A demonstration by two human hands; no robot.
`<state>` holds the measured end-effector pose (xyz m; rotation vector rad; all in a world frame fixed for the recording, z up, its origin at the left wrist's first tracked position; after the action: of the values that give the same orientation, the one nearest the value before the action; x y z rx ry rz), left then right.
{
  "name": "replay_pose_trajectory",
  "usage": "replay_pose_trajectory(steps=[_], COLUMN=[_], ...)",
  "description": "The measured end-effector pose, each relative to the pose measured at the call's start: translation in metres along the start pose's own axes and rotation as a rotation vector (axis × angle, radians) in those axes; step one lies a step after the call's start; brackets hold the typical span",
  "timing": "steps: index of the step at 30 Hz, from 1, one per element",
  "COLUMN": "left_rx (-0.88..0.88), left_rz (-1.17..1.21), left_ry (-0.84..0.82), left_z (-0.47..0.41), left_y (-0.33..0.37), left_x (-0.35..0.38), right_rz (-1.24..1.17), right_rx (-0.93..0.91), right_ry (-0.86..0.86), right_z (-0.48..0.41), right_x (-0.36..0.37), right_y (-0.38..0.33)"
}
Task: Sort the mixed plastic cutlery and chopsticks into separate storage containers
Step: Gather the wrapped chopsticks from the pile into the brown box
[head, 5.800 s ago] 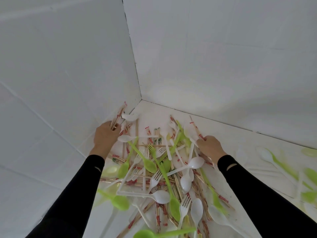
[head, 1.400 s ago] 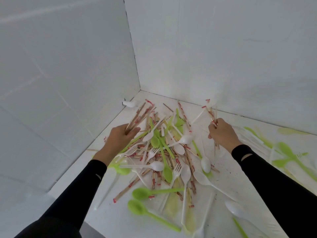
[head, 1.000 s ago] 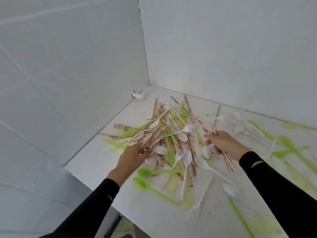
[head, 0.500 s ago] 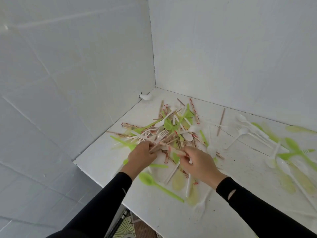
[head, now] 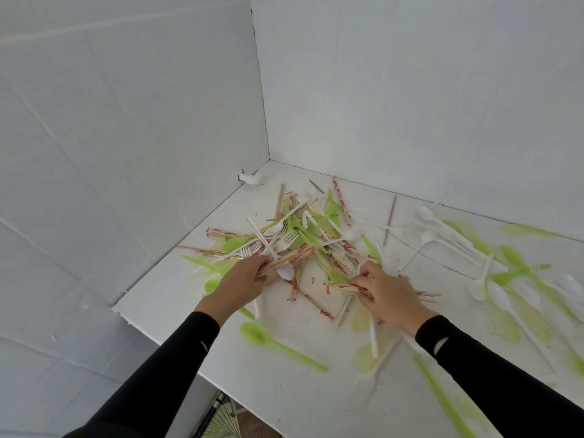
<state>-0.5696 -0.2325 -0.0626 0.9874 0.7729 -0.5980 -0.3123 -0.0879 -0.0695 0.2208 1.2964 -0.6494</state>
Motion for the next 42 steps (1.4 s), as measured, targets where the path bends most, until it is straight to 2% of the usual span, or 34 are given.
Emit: replay_pose_trajectory(steps=[6, 9, 13, 15, 18, 22, 26, 32, 37, 42], left_rx=[0.136, 0.141, 0.146, 0.166, 0.214, 0.294, 0.265, 0.234, 0.323, 0.348], left_rz=[0.16, 0.158, 0.141, 0.19, 0.296, 0.334, 0.219, 0.198, 0.726, 0.812], left_ry=[0.027, 0.052, 0.037, 0.064, 0.046, -0.014, -0.019, -0.178, 0.002, 0.221], left_z=[-0.012, -0.019, -0.03, -0.032, -0.031, -0.027, -0.03, -0.027, -0.026, -0.029], left_y=[0.035, 0.049, 0.063, 0.072, 0.089, 0.108, 0.103, 0.089, 0.096, 0.106], left_x=[0.002, -0.003, -0.01, -0.015, -0.014, -0.008, -0.007, -0.003, -0.011, -0.017], right_rz=[-0.099, -0.184, -0.287, -0.503, -0.986, -1.549, -1.472, -1.496, -1.538, -1.405], right_rx=[0.199, 0.161, 0.088, 0.04, 0.033, 0.122, 0.134, 0.345, 0.429, 0.469], right_ry=[0.127, 0.165, 0.108, 0.153, 0.245, 0.173, 0.224, 0.355, 0.275, 0.201], right_z=[0.013, 0.017, 0.02, 0.02, 0.012, -0.005, -0.007, 0.006, 0.025, 0.036], right_x=[-0.011, -0.016, -0.014, -0.02, -0.04, -0.056, -0.06, -0.053, -0.045, -0.03], right_y=[0.028, 0.014, -0.008, -0.021, -0.034, -0.034, -0.018, 0.038, 0.062, 0.076])
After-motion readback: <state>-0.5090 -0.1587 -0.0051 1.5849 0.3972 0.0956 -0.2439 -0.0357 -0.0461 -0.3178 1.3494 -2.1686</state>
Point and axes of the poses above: each hand's wrist, its own z-axis away from the middle knuckle, its own x-axis out of the palm, y = z × x, the point moved 3 cm from there along -z, towards the middle knuckle, and after that the axes turned 14 degrees about -y, right-handed, at the moved point
